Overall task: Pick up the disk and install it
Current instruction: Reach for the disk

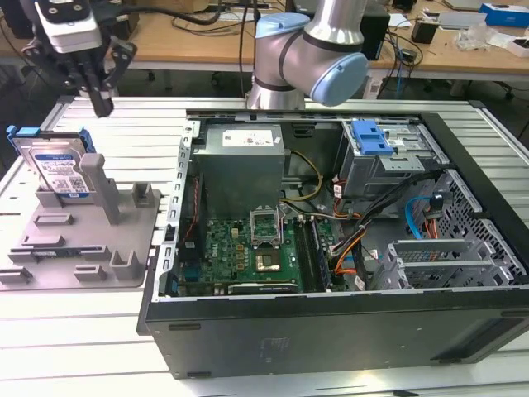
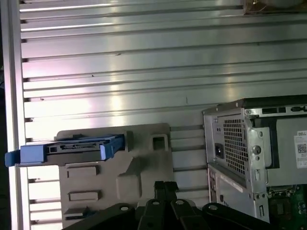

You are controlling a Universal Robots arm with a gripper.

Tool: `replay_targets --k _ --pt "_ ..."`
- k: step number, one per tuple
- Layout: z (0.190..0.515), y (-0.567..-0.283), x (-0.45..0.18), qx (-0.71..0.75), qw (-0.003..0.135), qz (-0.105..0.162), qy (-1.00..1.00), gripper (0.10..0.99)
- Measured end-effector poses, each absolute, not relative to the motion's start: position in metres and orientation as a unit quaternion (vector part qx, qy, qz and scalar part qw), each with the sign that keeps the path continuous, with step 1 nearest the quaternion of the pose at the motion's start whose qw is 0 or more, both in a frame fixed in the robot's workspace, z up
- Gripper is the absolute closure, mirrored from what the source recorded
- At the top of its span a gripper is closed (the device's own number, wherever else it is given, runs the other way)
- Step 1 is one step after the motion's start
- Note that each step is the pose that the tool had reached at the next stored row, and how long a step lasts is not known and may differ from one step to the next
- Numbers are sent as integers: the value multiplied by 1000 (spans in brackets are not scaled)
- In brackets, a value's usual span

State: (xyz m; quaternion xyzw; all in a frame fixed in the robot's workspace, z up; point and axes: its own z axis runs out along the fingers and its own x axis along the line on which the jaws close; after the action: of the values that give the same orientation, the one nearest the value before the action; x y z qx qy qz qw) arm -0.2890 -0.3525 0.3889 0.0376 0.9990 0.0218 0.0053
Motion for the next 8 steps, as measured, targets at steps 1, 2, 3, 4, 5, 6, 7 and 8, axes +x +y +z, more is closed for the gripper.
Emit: replay_targets --k 1,2,3,4,5,6,7,8 --pt "389 -351 -294 38 5 22 999 980" --pt "388 -349 -297 38 5 22 999 980" --pt "388 -348 -301 38 4 22 999 980" --pt "388 -346 -304 38 4 22 999 980" --pt "388 -345 -307 38 4 22 999 980" --pt "387 -342 -312 38 3 22 999 980" --pt "387 -341 -315 38 3 22 999 980" --pt "387 -340 -318 38 2 22 999 980"
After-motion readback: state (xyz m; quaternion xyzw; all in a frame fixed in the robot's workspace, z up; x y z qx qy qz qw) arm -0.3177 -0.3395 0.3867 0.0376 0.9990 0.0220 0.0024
